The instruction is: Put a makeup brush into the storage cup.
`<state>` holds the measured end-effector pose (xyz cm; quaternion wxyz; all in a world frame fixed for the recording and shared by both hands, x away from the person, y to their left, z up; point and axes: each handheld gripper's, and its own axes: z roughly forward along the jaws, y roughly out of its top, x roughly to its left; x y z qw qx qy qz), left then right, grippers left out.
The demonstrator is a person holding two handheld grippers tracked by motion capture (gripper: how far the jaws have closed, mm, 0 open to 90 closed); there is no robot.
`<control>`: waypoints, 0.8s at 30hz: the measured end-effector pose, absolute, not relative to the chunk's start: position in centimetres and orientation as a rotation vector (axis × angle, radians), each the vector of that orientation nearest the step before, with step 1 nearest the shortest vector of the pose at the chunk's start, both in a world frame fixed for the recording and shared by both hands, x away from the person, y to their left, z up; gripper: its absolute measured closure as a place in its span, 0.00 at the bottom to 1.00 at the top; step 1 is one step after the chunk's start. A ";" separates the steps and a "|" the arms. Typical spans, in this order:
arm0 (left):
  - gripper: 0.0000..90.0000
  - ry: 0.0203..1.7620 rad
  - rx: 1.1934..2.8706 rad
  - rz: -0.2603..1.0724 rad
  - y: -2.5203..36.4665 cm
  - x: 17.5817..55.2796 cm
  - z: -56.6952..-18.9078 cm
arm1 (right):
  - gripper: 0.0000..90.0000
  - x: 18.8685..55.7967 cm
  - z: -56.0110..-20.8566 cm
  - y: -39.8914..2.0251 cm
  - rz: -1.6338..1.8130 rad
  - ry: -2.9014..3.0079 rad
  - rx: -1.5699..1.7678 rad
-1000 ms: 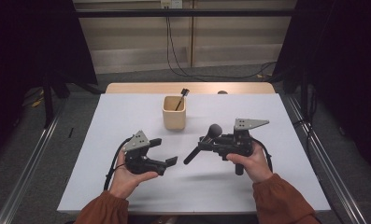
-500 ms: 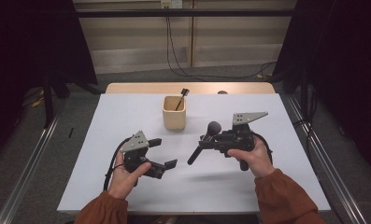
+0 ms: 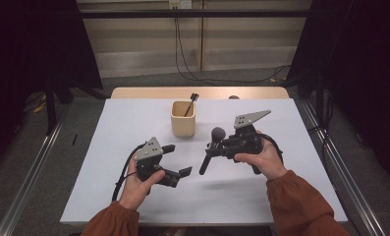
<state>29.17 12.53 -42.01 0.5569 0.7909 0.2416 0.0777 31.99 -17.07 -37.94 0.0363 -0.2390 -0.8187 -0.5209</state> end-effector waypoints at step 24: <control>0.05 0.539 1.922 0.078 10.1 29.7 -42.6 | 0.80 32.6 -37.4 -15.2 -1.435 -2.626 -0.722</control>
